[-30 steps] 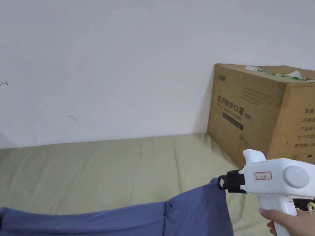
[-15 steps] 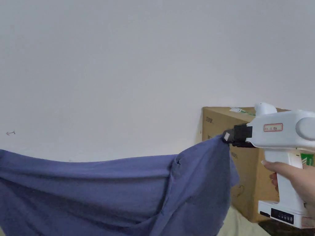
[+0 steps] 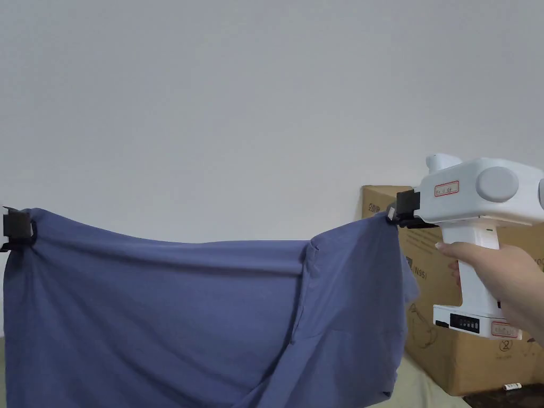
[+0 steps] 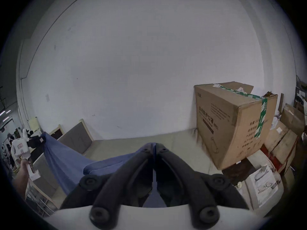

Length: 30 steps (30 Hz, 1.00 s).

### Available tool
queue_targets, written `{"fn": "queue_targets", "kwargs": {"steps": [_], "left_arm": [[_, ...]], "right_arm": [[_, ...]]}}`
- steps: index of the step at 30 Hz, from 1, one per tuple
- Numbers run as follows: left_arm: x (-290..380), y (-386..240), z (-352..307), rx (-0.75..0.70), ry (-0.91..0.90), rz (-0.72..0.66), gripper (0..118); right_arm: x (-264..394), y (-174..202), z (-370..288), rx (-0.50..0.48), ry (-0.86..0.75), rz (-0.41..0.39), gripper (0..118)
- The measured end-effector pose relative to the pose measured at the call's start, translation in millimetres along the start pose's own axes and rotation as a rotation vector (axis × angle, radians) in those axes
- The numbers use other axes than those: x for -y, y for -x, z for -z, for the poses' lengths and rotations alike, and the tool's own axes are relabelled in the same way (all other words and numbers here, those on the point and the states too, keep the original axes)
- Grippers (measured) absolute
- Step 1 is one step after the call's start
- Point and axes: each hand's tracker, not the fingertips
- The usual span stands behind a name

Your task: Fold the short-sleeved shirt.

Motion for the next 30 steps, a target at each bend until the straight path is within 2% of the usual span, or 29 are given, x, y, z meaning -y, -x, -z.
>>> {"fn": "queue_targets", "kwargs": {"steps": [6,10,13,16,19,24,26,30], "left_arm": [[27,8,46,-0.018,-0.078,-0.059,3],[60,14,63,0.001,-0.086,-0.076,3],[106,22,75,0.037,0.026,-0.059,3],[181,31,79,0.049,0.176,-0.059,3],[281,37,77,0.067,0.434,-0.039,3],[401,49,42,0.088,0.746,-0.01,3],[425,50,27,0.091,0.814,0.03,3],[437,54,-4,0.119,0.839,0.039,3]], "right_arm": [[28,-14,66,0.016,-0.002,0.076,1],[62,-24,96,0.014,-0.001,0.096,2],[110,-36,114,0.011,0.085,0.058,1],[184,-52,126,0.025,0.216,0.033,2],[277,-70,126,0.035,0.403,0.033,1],[397,-95,97,0.023,0.689,-0.034,1],[420,-99,79,0.012,0.74,-0.059,1],[435,-106,41,-0.008,0.749,-0.053,2]]}}
